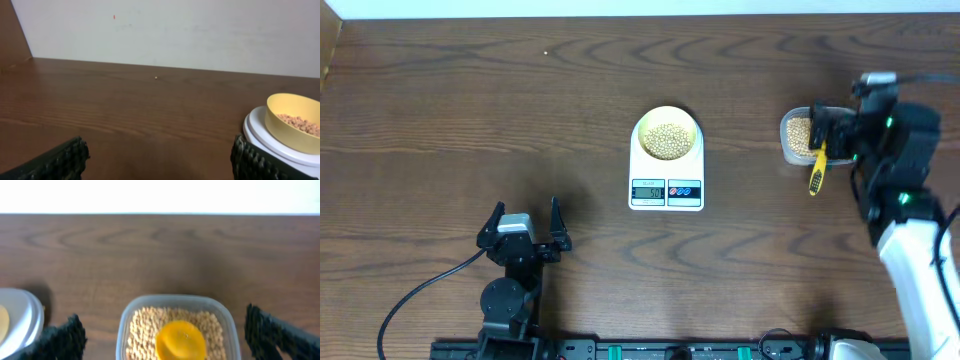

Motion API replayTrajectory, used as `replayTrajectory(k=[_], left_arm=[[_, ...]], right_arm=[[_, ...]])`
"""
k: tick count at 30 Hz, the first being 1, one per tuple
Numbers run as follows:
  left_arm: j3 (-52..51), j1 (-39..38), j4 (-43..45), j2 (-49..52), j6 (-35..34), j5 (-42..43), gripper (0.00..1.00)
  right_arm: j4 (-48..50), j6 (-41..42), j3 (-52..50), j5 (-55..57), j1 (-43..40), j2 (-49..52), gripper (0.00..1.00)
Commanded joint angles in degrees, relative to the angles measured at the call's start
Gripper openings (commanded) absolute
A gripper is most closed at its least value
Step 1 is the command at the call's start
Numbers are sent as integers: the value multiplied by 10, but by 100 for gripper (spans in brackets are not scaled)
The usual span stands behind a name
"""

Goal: Scoop item into bowl and weigh 50g on scale

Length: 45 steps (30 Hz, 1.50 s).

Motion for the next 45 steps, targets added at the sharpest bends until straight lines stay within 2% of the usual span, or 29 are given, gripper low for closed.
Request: replayTrajectory(k=[1, 11, 19, 25, 34, 45], left_arm=[[-8, 2, -27, -5, 10, -8, 93], [-8, 2, -27, -5, 10, -8, 93], [-8, 2, -27, -5, 10, -8, 93], [-8, 2, -27, -5, 10, -8, 93], [-8, 2, -27, -5, 10, -8, 93], [-8, 2, -27, -5, 10, -8, 93]], right_arm=[[49, 20, -86, 2, 6, -56, 99], [203, 29, -320, 2, 7, -234, 99], [209, 28, -448, 2, 7, -432, 99], [111, 28, -446, 3, 8, -517, 99], [-3, 28, -446, 3, 8, -587, 99], [-8, 28, -446, 9, 7, -658, 99]])
